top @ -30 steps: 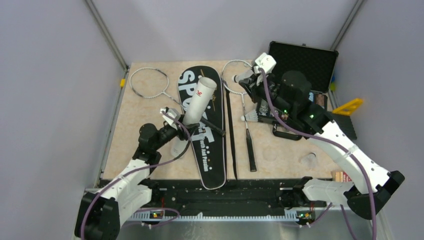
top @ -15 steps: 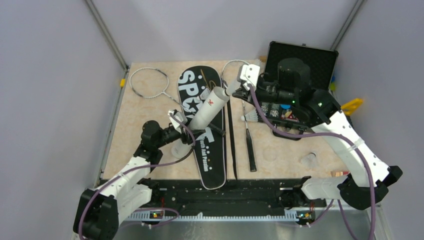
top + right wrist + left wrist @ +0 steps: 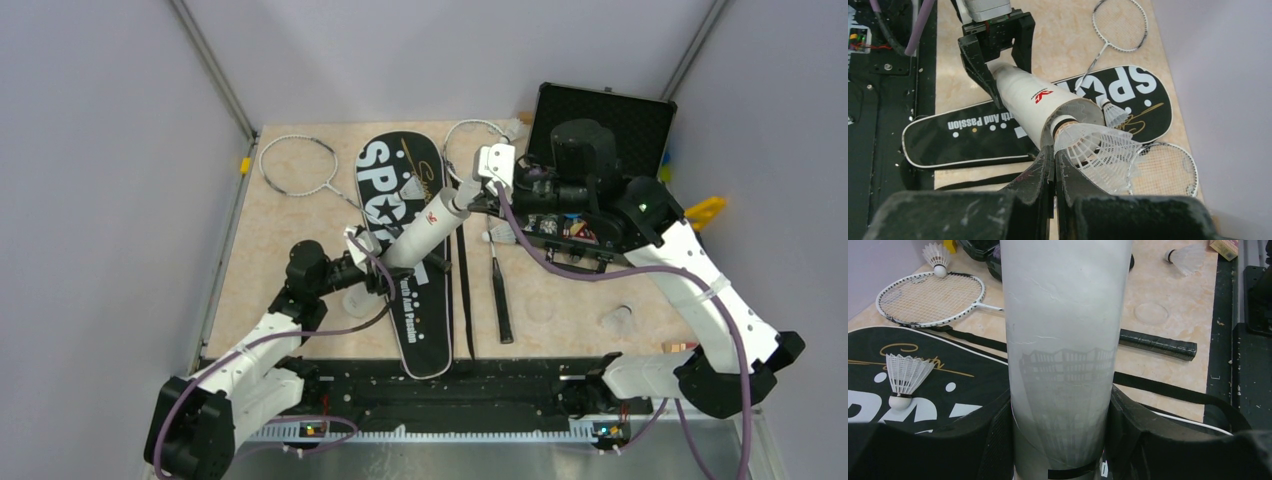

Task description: Pack up the badminton gear

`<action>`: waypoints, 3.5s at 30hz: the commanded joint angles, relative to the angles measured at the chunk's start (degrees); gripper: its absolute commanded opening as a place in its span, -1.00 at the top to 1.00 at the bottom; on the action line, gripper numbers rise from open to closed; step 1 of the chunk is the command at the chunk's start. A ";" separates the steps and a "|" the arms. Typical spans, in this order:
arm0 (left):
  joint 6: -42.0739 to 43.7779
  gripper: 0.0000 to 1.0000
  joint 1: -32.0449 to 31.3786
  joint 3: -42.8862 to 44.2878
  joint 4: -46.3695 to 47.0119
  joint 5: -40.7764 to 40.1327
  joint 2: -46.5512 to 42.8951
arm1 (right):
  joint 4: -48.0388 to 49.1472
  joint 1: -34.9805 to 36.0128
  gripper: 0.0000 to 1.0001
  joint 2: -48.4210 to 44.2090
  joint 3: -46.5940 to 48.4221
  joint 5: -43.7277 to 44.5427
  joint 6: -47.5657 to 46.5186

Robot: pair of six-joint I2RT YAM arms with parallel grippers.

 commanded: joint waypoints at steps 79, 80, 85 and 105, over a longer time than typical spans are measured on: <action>-3.94 0.49 -2.44 2.78 2.62 -20.89 -3.84 | 41.91 -5.05 -0.97 -10.78 -49.62 46.76 60.09; -4.01 0.49 -2.49 2.78 2.58 -20.84 -3.93 | 42.84 -6.48 -0.96 -9.35 -50.26 45.12 60.89; -3.87 0.49 -2.45 2.61 2.60 -20.34 -4.19 | 46.16 -9.52 -0.91 -0.49 -49.46 42.50 62.41; -3.14 0.50 -2.49 3.81 1.51 -21.61 -2.02 | 55.97 -12.28 -0.82 11.71 -47.48 40.34 60.04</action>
